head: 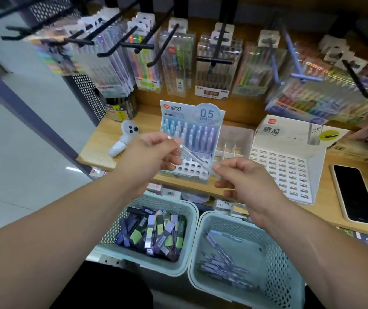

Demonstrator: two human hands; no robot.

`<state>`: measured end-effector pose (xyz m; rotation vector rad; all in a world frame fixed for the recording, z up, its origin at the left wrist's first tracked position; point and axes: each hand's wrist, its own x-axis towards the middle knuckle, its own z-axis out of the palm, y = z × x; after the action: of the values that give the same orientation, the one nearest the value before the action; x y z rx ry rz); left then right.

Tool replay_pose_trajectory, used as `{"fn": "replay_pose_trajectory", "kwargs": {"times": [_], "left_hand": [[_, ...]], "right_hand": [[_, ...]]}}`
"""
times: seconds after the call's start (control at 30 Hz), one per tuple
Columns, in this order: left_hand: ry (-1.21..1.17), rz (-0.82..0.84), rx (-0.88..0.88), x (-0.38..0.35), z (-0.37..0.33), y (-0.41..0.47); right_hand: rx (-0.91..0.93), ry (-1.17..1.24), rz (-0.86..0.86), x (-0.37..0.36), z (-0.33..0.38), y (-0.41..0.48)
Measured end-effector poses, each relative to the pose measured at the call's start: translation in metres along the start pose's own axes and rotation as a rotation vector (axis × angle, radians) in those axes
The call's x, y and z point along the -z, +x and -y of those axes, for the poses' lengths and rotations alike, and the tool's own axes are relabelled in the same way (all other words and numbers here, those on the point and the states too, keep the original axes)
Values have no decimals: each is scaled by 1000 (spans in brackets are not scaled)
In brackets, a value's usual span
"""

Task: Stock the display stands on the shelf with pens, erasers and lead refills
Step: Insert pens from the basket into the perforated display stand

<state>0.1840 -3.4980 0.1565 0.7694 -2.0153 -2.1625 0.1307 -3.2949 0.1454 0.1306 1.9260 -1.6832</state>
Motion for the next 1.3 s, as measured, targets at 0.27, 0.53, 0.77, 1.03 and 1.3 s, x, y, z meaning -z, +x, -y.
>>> {"fn": "replay_pose_trajectory", "kwargs": {"times": [0.27,0.53,0.77,1.03,1.3], "left_hand": [[735,-243,-278,24,17,31],[893,-255,-336,5,24,52],[921,-265,-330,4,24,55],[976,-200,-351,4,27,57],[1001,-179,-374,13,26,58]], "right_hand": [[14,-258,19,7,-12,10],[147,-588,47,16,-25,19],[442,-656,-6,-24,10,58],[587,-992,-19,-66,18,92],[611,-1319,-3,-72,35,103]]}}
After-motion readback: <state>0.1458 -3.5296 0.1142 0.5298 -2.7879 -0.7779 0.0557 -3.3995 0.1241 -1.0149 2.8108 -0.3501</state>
